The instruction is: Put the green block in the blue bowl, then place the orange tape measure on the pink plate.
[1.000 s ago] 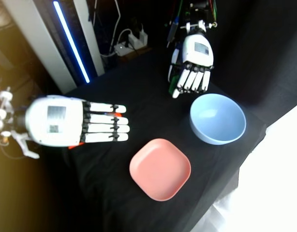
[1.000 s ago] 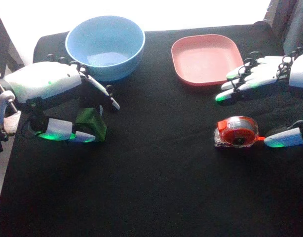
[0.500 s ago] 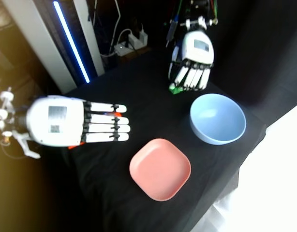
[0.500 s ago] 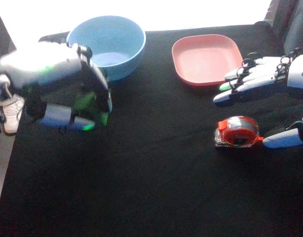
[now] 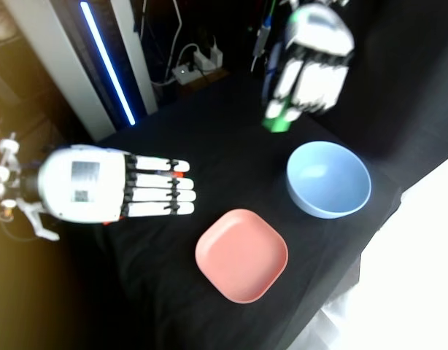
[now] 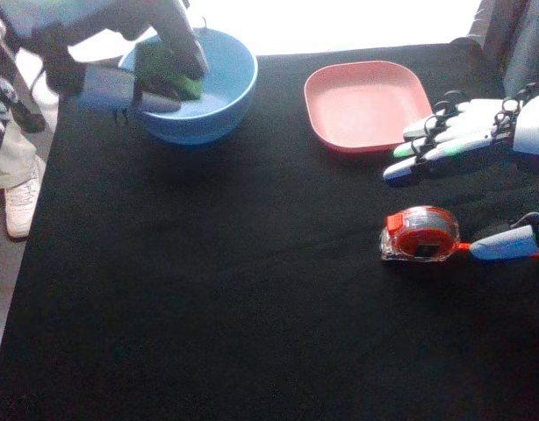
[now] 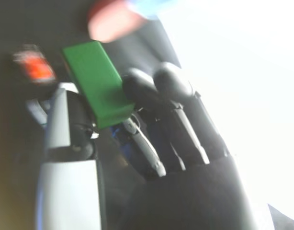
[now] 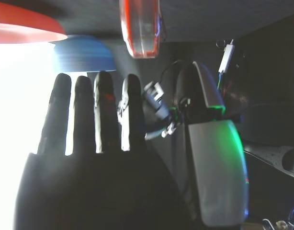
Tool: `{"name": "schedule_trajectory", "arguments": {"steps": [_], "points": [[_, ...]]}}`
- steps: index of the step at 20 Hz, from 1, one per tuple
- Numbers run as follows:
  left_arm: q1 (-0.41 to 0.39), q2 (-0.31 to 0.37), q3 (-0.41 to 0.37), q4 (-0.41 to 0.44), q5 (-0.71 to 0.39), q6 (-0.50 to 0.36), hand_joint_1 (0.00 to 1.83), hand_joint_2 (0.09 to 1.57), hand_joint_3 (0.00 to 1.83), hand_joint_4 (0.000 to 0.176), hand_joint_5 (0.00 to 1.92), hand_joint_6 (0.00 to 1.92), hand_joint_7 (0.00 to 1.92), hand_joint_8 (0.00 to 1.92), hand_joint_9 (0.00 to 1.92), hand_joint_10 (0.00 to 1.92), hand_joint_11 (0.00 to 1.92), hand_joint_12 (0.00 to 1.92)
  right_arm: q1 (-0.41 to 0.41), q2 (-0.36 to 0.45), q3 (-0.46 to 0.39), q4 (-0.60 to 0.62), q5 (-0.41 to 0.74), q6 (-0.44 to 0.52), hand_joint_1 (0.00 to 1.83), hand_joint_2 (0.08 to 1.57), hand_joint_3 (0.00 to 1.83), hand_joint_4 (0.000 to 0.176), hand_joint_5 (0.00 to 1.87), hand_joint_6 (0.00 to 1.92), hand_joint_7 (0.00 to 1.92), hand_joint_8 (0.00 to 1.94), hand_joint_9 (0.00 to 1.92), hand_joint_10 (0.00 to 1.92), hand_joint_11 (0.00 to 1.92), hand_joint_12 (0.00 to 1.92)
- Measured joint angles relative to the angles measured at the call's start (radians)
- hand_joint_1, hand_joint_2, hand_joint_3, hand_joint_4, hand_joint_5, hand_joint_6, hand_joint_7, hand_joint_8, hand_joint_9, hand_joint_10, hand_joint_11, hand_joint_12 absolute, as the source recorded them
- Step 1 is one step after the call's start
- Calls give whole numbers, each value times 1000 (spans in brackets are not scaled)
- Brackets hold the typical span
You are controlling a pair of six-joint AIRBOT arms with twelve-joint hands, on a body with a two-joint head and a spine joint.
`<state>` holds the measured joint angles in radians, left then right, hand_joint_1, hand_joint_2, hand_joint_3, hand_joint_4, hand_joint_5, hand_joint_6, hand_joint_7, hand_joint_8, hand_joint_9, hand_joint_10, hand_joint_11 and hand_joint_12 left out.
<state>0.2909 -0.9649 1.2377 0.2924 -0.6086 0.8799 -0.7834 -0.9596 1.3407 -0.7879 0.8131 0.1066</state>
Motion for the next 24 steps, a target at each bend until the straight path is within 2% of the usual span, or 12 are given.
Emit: {"name": "schedule_trajectory", "arguments": {"steps": [3,5,7,9,10,12,14,16,17,20,23,24], "points": [[-45,-28,39,-81,86,100,1203,992,1,0,1305,386,862,1664,891,1920,948,1921,0,-8,6,-2,1,0,810,1132,0,98,362,0,289,1,153,3,0,419],[-55,-58,81,-140,104,133,1269,1077,0,0,1332,206,892,1297,735,1304,543,1750,0,-11,10,-3,3,0,800,1131,1,88,374,2,296,1,172,6,0,470],[-55,-107,138,-190,138,139,1275,1071,0,0,1386,39,941,1274,786,1287,577,1732,0,-17,18,-3,2,1,789,1129,0,90,382,5,301,3,171,5,0,473],[-55,-171,206,-240,177,139,1214,970,0,0,1471,51,1041,1427,951,1795,891,1913,0,-23,23,-3,1,2,779,1132,1,89,380,2,297,0,172,3,0,457],[-55,-193,228,-256,188,140,1217,962,0,0,1479,48,1125,1468,1111,1838,1080,1919,0,-26,24,-4,1,1,784,1130,0,87,385,2,301,1,181,5,0,483],[-51,-212,241,-269,208,140,1292,1010,3,0,1352,75,1206,871,1035,1182,916,1535,0,-27,25,-10,2,1,809,1116,0,77,422,5,339,6,224,11,0,580],[-26,-217,246,-290,206,138,1038,864,0,0,873,2,847,277,801,579,629,1247,0,-27,25,-10,4,1,805,1116,0,74,430,5,350,8,248,18,0,589],[-2,-217,248,-309,219,141,1002,858,0,133,623,0,640,25,586,137,291,1055,0,-27,25,-10,3,1,796,1105,0,88,442,3,368,5,270,13,0,663],[-1,-217,248,-312,225,141,965,856,0,167,513,0,509,4,491,36,192,851,0,-27,27,-10,4,2,812,1091,0,92,441,1,370,3,270,9,0,683],[-1,-216,246,-312,205,141,938,876,0,176,405,0,367,0,364,2,187,506,0,-27,28,-10,4,1,761,1107,3,117,418,0,369,1,231,3,0,606],[8,-169,178,-282,158,141,886,890,0,174,395,0,381,0,404,2,184,613,0,-25,30,22,8,1,786,1122,3,96,387,1,310,1,173,4,0,444],[19,-138,142,-262,128,141,891,883,1,159,400,0,394,0,413,0,155,687,0,-20,30,37,19,2,791,1121,1,92,368,3,288,4,156,2,0,366]]}}
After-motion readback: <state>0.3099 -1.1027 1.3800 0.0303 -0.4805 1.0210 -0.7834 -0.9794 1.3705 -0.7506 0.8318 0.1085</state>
